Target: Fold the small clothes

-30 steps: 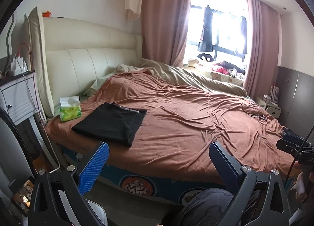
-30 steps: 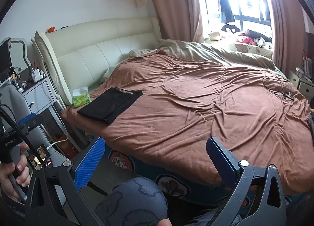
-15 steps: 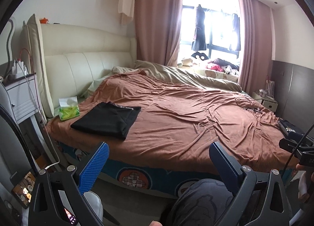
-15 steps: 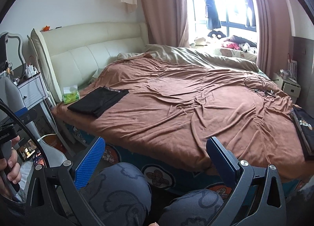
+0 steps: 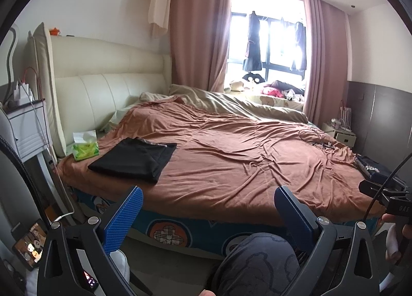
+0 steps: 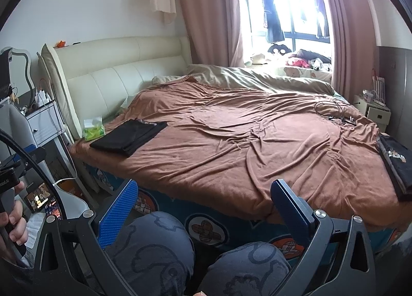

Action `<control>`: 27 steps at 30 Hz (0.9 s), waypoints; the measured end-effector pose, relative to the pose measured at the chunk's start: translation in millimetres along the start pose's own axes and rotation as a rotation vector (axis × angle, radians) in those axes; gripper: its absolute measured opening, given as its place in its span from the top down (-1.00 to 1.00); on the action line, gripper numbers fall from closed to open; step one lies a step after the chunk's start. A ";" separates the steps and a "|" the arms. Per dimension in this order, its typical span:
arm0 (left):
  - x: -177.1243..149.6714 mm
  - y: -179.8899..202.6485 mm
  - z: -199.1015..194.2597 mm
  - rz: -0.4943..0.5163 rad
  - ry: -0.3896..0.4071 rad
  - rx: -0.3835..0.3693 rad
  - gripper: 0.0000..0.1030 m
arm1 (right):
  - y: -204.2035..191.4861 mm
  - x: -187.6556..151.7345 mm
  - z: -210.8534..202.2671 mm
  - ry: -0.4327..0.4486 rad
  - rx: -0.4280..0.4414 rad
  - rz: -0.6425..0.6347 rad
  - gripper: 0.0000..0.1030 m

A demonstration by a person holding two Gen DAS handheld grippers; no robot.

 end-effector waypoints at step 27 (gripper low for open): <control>3.2 7.3 -18.8 0.006 0.015 -0.024 -0.99 | -3.0 -7.3 -9.1 0.012 0.000 -0.013 -1.00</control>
Point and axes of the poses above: each gripper's, at about its wrist camera, not at the fingertips, and z roughly the way its jaws point, y to its right, x to its top, the point moved 10 cm from there along z, roughly the way its jaws point, and after that the axes turned 8 degrees about -z, right-handed, at the moved point
